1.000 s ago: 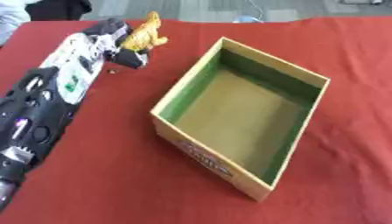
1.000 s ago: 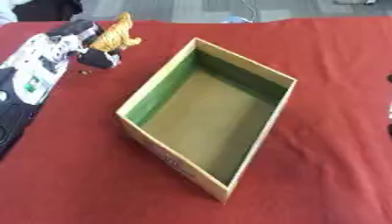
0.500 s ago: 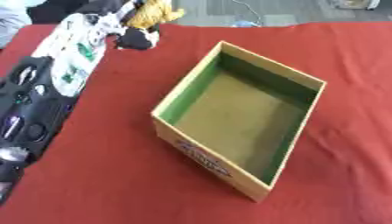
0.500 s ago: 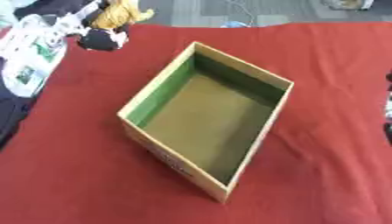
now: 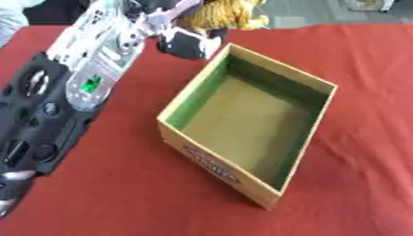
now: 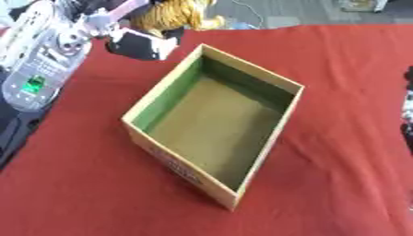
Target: Pick up objects on the table and place them in the box.
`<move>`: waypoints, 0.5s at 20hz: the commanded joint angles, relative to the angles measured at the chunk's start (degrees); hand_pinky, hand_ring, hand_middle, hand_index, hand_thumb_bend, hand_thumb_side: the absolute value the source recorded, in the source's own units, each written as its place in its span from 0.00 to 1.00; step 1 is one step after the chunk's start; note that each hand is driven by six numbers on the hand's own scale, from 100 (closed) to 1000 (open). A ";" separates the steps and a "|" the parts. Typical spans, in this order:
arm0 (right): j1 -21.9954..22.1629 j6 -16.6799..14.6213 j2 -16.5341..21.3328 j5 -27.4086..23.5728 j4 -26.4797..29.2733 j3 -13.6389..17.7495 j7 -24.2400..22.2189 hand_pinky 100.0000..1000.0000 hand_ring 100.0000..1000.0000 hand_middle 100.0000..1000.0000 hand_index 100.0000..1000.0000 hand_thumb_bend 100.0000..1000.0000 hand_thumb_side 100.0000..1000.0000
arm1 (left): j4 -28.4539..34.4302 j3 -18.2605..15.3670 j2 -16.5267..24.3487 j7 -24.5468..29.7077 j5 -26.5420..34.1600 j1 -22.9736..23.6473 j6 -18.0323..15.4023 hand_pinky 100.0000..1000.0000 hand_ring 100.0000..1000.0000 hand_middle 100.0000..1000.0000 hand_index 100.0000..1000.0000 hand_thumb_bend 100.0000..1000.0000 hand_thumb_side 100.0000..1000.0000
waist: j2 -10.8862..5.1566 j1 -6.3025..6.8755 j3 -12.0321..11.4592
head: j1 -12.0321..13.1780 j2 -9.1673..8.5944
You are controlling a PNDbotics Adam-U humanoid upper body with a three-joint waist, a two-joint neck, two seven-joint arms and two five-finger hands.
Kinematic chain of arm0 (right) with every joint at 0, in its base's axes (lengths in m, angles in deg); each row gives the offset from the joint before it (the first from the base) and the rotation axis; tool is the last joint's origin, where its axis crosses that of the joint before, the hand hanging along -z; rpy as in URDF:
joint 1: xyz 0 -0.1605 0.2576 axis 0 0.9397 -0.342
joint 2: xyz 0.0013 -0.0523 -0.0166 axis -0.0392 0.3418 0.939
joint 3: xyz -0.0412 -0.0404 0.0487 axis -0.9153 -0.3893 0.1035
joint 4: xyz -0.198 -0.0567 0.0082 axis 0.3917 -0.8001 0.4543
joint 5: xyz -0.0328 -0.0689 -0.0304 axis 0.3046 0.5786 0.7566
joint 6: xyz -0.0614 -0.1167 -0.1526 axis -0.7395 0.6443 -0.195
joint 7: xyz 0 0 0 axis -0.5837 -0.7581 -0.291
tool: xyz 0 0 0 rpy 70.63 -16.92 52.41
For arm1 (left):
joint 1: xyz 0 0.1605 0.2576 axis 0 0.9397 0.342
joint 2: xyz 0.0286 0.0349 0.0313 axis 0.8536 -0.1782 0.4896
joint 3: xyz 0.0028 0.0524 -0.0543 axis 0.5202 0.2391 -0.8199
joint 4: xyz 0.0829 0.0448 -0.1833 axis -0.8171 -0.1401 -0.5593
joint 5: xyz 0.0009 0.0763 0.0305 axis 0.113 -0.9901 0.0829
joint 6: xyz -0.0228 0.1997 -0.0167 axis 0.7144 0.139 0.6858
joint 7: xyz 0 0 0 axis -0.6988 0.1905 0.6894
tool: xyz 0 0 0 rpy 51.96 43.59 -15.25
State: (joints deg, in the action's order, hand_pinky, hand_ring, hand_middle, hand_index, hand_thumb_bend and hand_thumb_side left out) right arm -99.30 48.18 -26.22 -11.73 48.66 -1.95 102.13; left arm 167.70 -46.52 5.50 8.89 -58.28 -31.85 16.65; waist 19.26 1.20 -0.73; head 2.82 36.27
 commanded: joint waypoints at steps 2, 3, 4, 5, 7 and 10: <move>-0.65 -0.38 0.59 -0.59 1.13 0.62 0.59 0.94 0.64 0.57 0.76 0.00 0.62 | 3.51 0.43 -3.48 3.68 -0.32 0.94 -2.27 0.25 0.36 0.44 0.33 0.00 0.25 | -1.54 -0.58 0.21 | 0.07 1.54; -0.72 -0.48 0.54 -0.66 1.13 0.65 0.74 0.94 0.64 0.57 0.76 0.00 0.62 | 3.97 0.51 -4.41 4.41 -1.00 1.47 -2.82 0.25 0.36 0.44 0.33 0.00 0.25 | -1.52 -0.69 0.29 | 0.26 1.63; -0.77 -0.56 0.47 -0.74 1.13 0.66 0.87 0.94 0.64 0.57 0.76 0.00 0.62 | 4.34 0.58 -5.33 4.98 -1.95 1.95 -3.36 0.25 0.37 0.44 0.33 0.00 0.25 | -1.49 -0.83 0.39 | 0.51 1.66; -0.81 -0.61 0.38 -0.80 1.13 0.65 0.95 0.94 0.64 0.57 0.76 0.00 0.62 | 4.56 0.69 -6.10 5.47 -3.01 2.35 -3.92 0.25 0.37 0.44 0.33 0.00 0.25 | -1.46 -0.94 0.47 | 0.74 1.68; -0.88 -0.69 0.21 -0.89 1.13 0.58 0.98 0.94 0.64 0.57 0.76 0.00 0.62 | 4.51 1.28 -7.31 6.82 -4.83 3.13 -5.30 0.26 0.37 0.44 0.33 0.00 0.25 | -1.38 -1.18 0.67 | 1.38 1.70; -0.80 -0.72 0.01 -0.91 1.13 0.57 1.01 0.94 0.64 0.57 0.76 0.00 0.62 | 3.80 1.93 -8.44 9.03 -5.87 4.02 -6.68 0.26 0.38 0.44 0.33 0.00 0.25 | -1.27 -1.48 0.76 | 1.97 1.73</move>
State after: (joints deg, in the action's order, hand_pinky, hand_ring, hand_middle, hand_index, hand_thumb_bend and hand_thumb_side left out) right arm -99.75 47.50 -26.74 -12.23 48.66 -1.79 102.89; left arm 170.91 -44.49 -2.65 17.11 -63.48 -26.98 10.49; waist 19.11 -0.17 -0.03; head 4.42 37.71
